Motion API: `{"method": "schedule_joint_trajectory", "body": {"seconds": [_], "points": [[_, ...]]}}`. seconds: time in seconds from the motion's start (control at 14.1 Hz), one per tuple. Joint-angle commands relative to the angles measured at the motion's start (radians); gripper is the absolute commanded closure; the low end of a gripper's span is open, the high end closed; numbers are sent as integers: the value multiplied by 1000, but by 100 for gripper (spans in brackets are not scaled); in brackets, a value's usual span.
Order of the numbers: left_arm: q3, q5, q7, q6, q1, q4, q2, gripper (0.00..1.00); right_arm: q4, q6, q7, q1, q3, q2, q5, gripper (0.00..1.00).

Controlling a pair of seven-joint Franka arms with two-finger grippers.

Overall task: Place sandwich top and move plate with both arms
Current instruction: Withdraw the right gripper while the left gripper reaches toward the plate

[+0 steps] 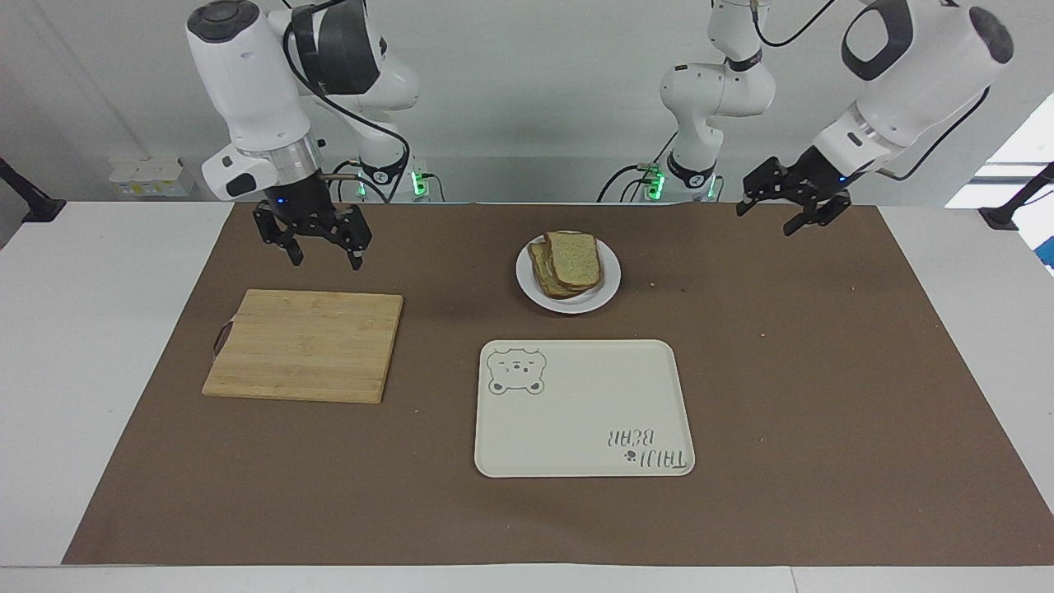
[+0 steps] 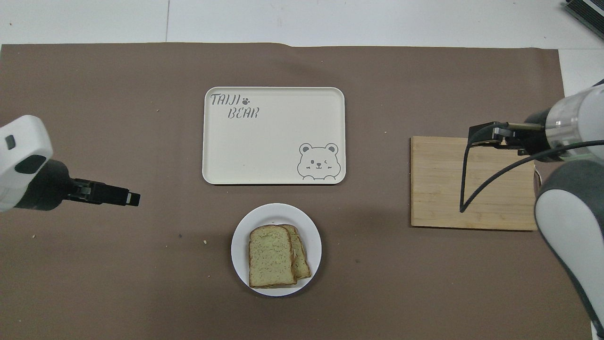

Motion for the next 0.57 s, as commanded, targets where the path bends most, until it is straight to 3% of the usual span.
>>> {"method": "schedule_joint_trajectory", "body": {"seconds": [0.0, 0.28, 0.5], "points": [[12, -73, 9, 142, -59, -200, -92, 0, 33, -70, -16, -29, -14, -18, -12, 0], [12, -210, 104, 247, -90, -339, -98, 0, 33, -118, -16, -29, -96, -68, -11, 0], [12, -298, 205, 331, -128, -437, -95, 8, 30, -138, -37, -29, -131, -78, -12, 0]]}}
